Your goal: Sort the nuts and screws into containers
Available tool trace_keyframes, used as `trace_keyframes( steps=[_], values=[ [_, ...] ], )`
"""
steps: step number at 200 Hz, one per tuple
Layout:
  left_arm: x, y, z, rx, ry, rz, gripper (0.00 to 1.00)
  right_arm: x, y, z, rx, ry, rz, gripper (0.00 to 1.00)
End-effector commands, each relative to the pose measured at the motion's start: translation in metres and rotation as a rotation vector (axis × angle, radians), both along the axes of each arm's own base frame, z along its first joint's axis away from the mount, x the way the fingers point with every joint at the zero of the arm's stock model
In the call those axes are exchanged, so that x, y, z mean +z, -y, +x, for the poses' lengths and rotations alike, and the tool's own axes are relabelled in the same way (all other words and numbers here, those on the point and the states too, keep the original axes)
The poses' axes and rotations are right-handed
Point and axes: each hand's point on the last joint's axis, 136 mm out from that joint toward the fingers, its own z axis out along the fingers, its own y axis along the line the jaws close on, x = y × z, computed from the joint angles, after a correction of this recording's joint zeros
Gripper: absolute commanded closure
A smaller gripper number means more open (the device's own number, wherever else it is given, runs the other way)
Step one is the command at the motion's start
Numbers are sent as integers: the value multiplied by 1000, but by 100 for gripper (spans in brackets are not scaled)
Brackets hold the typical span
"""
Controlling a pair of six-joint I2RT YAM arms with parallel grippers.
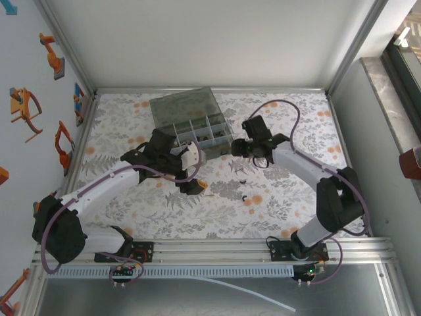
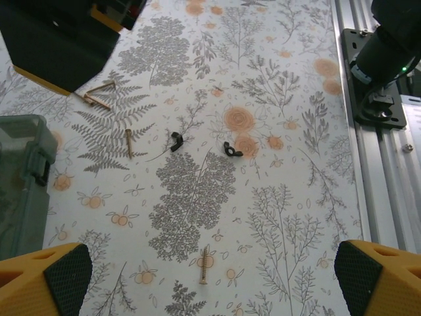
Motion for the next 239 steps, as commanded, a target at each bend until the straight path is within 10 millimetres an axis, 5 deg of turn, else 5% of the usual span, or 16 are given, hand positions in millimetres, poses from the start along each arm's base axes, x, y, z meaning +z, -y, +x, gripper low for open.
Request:
trace_keyframes(
  steps=[1, 28, 131, 183, 239],
  values=[
    [5, 6, -10, -50, -32, -22, 3, -42, 13, -46, 29, -108, -79, 47],
    [4, 5, -10, -48, -30, -18, 3, -62, 10, -66, 128, -107, -119, 45],
    [-4, 4, -7, -44, -39, 17, 3, -97, -25, -66, 412, -168, -149, 38],
    [-4, 4, -6, -41, -34, 21, 3, -109, -19, -92, 439, -267, -181, 50],
    [-3, 5, -6, -44, -35, 17, 3, -104, -10, -117, 389, -310, -221, 49]
  ],
)
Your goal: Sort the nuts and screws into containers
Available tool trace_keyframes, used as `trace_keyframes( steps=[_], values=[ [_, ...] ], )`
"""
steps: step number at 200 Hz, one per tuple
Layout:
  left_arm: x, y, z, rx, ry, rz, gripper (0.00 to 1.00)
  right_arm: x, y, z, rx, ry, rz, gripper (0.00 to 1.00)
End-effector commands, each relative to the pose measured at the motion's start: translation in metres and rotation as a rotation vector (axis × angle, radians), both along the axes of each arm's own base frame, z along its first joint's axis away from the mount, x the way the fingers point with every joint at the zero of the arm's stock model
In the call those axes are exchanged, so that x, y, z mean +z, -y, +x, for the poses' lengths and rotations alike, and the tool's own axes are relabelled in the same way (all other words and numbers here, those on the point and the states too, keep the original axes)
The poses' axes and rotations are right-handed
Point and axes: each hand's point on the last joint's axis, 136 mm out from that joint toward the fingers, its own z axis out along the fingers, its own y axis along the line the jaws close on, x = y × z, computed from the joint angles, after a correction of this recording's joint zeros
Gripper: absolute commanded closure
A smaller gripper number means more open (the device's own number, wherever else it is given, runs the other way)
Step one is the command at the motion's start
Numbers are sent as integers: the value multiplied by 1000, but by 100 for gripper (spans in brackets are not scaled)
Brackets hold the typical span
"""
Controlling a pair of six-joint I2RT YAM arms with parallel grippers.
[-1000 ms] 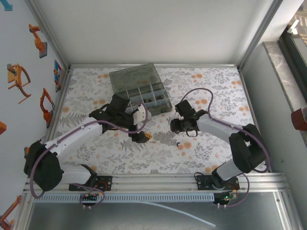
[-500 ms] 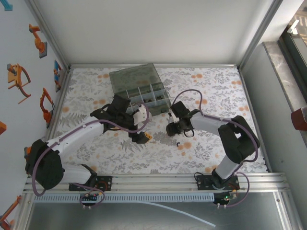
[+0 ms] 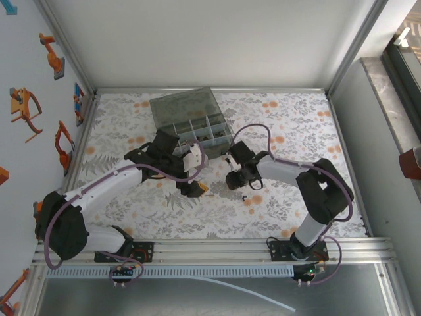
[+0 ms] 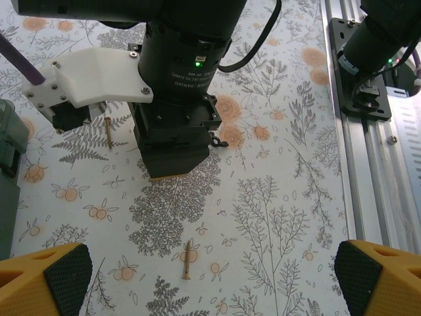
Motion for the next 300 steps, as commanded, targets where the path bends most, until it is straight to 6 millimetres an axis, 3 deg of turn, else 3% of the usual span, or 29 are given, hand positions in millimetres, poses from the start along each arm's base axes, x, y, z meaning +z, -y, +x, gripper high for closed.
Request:
trace_keyframes(
  steps=[1, 70, 115, 176, 259, 276, 300],
  values=[
    [8, 4, 0, -26, 12, -14, 3, -9, 9, -36, -13, -121, -33, 49],
    [10, 4, 0, -24, 13, -19, 3, -13, 36, -44, -118, -142, -158, 49],
    [10, 4, -1, -27, 13, -19, 3, -7, 37, -35, -216, -99, -151, 47],
    [11, 4, -2, -27, 9, -22, 3, -11, 53, -64, -217, -191, -190, 48],
    [13, 3, -2, -27, 16, -25, 3, -13, 34, -45, -212, -173, -163, 70],
    [13, 3, -2, -26, 17, -24, 3, -14, 32, -42, -209, -171, -161, 78],
    [12, 3, -2, -26, 14, -22, 3, -11, 27, -38, -200, -165, -152, 82]
  ],
)
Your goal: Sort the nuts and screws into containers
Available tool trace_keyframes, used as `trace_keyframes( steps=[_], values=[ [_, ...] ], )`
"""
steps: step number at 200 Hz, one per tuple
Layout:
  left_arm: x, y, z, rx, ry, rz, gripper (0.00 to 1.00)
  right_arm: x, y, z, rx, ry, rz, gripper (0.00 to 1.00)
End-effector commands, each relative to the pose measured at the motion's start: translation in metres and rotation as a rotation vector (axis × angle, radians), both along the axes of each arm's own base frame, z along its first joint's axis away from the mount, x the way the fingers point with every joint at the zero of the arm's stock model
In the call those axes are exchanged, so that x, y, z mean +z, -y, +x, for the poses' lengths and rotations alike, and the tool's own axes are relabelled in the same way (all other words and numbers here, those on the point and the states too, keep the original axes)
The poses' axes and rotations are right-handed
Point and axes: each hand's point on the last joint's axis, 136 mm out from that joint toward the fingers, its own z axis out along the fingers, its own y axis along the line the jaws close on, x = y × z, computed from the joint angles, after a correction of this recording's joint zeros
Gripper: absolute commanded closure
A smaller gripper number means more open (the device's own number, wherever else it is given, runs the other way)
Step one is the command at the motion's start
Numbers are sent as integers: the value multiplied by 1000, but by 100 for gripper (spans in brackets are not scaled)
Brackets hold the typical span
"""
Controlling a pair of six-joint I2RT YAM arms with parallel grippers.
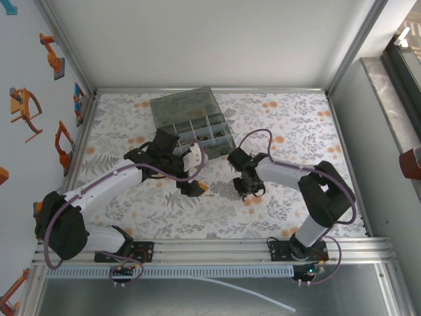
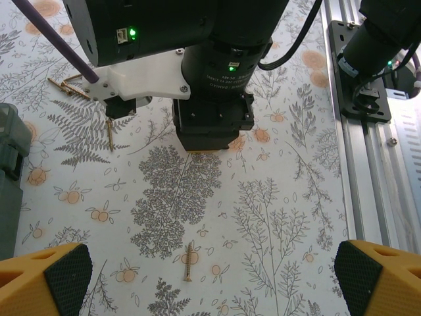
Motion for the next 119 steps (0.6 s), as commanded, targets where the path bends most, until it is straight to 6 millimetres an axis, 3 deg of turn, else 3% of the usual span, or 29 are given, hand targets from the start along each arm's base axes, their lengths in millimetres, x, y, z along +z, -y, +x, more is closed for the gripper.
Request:
trace_keyframes(
  steps=[1, 67, 119],
  values=[
    [9, 3, -3, -27, 10, -19, 3, -6, -7, -2, 6, -31, 14, 82],
    [12, 2, -1, -21, 20, -25, 3, 20, -34, 32, 59, 48, 61, 86],
    [22, -5, 22, 71, 54, -64, 3, 55, -53, 65, 66, 145, 128, 88]
  ],
)
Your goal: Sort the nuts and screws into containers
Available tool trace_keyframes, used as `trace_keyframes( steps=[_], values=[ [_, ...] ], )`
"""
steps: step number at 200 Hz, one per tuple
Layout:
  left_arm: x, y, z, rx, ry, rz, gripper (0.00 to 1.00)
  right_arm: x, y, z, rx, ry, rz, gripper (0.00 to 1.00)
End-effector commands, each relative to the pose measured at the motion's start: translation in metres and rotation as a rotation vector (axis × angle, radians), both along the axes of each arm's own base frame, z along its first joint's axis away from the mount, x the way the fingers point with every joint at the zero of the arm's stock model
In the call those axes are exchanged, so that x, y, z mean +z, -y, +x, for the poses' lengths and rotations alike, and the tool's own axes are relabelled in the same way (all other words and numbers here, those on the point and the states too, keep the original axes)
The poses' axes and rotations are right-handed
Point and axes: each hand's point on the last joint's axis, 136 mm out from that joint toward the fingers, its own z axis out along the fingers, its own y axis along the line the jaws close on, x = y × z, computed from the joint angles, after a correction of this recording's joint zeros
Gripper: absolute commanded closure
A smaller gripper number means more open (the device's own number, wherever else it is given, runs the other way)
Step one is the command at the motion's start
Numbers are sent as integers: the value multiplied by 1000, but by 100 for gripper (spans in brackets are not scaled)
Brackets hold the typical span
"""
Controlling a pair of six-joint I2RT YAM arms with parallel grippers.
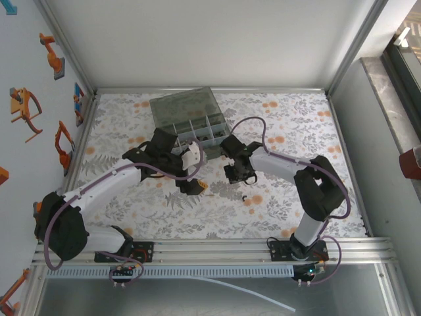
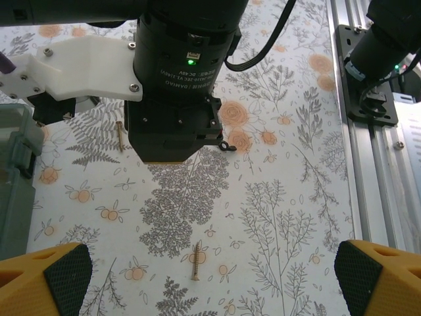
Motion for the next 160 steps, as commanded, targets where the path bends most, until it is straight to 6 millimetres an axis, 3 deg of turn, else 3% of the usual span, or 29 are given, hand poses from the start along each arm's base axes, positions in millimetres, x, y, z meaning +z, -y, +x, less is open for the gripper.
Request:
trace_keyframes(
  steps=[1, 41, 75, 99, 139, 160],
  values=[
    [19, -1, 13, 44, 45, -52, 3, 24, -11, 21, 15, 61, 43, 88],
    [18, -13, 41, 163, 92, -23, 3, 56, -32, 84, 5, 161, 130, 88],
    [18, -19, 46, 194, 115, -16, 3, 60, -37, 146, -47, 211, 188, 88],
    [19, -23, 50, 210, 126, -18, 3, 54, -42, 178, -65, 214, 223, 88],
    [20, -27, 55, 229, 127, -20, 3, 53, -54, 201, -58, 229, 259, 84],
    [20, -28, 56, 233, 126, -20, 3, 54, -54, 203, -67, 228, 252, 69]
  ],
)
